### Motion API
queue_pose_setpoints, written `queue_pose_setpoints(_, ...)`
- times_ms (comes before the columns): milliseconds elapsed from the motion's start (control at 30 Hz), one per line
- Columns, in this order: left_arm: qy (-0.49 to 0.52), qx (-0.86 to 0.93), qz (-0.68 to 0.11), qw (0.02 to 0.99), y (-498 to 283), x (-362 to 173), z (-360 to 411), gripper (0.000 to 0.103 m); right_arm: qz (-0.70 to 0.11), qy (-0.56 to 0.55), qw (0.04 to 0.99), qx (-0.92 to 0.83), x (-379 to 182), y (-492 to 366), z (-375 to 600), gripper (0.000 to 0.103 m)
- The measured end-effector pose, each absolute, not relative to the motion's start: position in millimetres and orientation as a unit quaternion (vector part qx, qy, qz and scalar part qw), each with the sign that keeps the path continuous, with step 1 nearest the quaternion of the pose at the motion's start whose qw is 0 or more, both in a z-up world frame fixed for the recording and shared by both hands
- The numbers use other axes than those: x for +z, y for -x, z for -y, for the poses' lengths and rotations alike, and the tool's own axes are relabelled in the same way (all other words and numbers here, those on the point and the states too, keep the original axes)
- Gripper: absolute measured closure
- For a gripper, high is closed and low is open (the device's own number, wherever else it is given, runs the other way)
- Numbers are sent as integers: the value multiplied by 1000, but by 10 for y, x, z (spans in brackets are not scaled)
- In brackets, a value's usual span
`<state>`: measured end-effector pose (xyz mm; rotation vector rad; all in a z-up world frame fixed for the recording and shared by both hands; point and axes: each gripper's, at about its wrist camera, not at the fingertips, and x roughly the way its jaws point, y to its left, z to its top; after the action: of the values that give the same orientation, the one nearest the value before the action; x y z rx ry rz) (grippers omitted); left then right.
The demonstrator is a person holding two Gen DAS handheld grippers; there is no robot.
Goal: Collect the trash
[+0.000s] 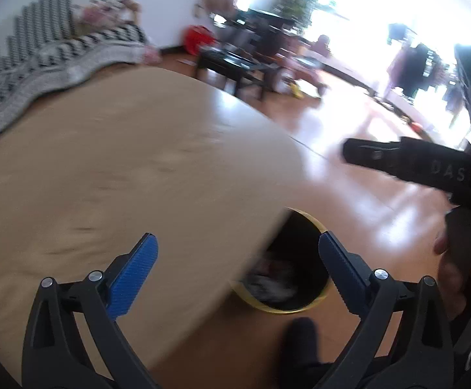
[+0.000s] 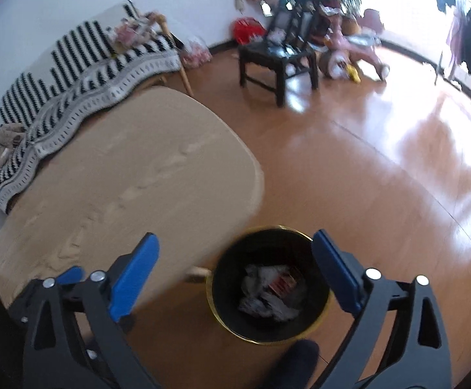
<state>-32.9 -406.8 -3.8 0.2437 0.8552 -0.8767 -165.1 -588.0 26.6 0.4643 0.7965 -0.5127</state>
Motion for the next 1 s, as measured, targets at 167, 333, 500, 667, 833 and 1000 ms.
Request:
queue_pose_setpoints(167, -97, -325, -390, 856, -98, 164, 3012, 7, -377, -185, 890, -177, 375, 1165, 5158, 9)
queue_pose_setpoints(333, -54, -205, -388, 897, -405, 204, 1831, 7, -385, -153, 904, -107, 405, 680, 4345, 9)
queue_pose_setpoints(500, -3, -114, -385, 916, -513, 228, 954, 7, -391, -125, 910, -52, 356, 255, 3521, 9)
queue_pose_setpoints(667, 11, -48, -391, 919, -552, 151, 270, 7, -397, -77, 914, -24, 236, -52, 2834, 9)
queue_pose_setpoints(833, 27, -15, -403, 915, -656, 86, -149, 7, -396, -49, 917, -13, 149, -208, 2511, 9)
queue_pose_setpoints(1000, 35, -4, -404, 914, -696, 87, -298, 7, -395, -32, 918, -9, 99, -317, 2339, 9)
